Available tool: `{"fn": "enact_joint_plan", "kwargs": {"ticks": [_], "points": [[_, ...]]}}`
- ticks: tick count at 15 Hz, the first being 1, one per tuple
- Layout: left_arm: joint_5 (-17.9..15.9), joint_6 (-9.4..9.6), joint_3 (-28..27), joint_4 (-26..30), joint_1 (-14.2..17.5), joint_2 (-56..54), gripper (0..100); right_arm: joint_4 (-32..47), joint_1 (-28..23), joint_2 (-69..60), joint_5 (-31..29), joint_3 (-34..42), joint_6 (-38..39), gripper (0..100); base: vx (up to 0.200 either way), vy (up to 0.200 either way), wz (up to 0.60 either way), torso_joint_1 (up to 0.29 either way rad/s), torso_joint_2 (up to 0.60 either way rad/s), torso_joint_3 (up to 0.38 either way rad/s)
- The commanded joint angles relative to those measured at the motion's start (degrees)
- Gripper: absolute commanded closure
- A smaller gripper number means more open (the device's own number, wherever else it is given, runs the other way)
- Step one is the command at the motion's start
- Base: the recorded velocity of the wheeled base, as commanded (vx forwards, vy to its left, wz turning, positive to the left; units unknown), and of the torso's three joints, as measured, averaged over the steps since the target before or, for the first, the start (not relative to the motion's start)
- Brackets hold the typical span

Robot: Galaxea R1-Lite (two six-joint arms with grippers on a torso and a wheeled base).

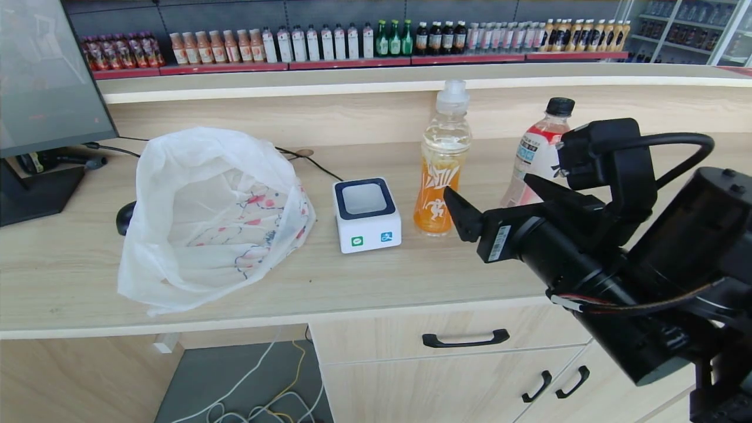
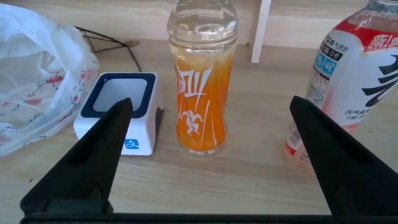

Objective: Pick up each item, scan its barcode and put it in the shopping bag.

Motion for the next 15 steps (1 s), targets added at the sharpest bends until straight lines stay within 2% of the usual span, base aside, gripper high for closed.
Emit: {"fn": "enact_joint_plan", "kwargs": {"ticks": [1, 6, 15], "points": [[0.0, 0.04, 0.0, 0.0, 0.0, 0.0, 0, -0.1, -1.9, 1.9, 2.4, -1.2, -0.1, 0, 0.000, 0.000, 0.00, 0.000, 0.00, 0.000], [0.0, -0.04, 0.0, 0.0, 0.0, 0.0, 0, -0.1, -2.1, 7.0, 5.1, -6.9, -0.1, 0, 0.000, 0.000, 0.00, 0.000, 0.00, 0.000], [0.0, 0.04, 0.0, 0.0, 0.0, 0.0, 0, -4.4, -5.0, 12.7, 7.6, -7.8, 0.7, 0, 0.000, 0.000, 0.00, 0.000, 0.00, 0.000]]}}
